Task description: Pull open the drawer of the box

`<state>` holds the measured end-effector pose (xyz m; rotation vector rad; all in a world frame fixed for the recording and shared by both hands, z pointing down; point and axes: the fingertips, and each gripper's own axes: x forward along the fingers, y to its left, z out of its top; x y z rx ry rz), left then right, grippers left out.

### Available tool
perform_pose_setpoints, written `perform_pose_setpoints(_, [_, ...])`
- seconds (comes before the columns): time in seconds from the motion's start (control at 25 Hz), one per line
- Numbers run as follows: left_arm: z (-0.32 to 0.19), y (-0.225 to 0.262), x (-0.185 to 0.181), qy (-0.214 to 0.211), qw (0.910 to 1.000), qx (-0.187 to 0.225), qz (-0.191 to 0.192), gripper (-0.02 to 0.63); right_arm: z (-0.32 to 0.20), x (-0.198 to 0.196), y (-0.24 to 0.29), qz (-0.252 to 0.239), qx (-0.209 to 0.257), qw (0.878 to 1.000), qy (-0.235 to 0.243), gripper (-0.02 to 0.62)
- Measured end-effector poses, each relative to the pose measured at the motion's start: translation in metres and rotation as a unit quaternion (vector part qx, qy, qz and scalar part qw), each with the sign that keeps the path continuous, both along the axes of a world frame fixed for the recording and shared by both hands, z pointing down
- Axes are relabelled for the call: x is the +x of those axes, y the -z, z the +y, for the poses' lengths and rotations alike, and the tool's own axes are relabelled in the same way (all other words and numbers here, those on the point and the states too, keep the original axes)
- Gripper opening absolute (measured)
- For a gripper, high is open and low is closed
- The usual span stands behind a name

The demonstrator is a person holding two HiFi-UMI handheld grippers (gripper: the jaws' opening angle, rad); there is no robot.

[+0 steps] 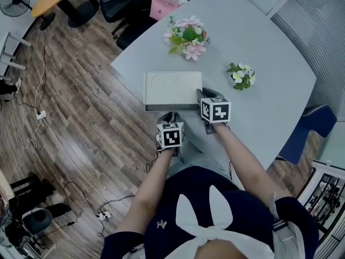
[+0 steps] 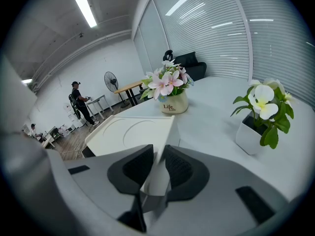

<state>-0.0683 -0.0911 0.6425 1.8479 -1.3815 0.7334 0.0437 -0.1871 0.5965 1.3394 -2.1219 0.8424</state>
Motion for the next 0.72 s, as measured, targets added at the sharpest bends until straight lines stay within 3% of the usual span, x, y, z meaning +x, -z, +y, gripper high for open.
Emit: perform_pose_setpoints(0.72, [0.016,-0.001,0.0,0.002,1.0,0.003,0.003,0.078,-0.002,0.002,0.003,0.004,0.005,1.0,-0.005,0.083])
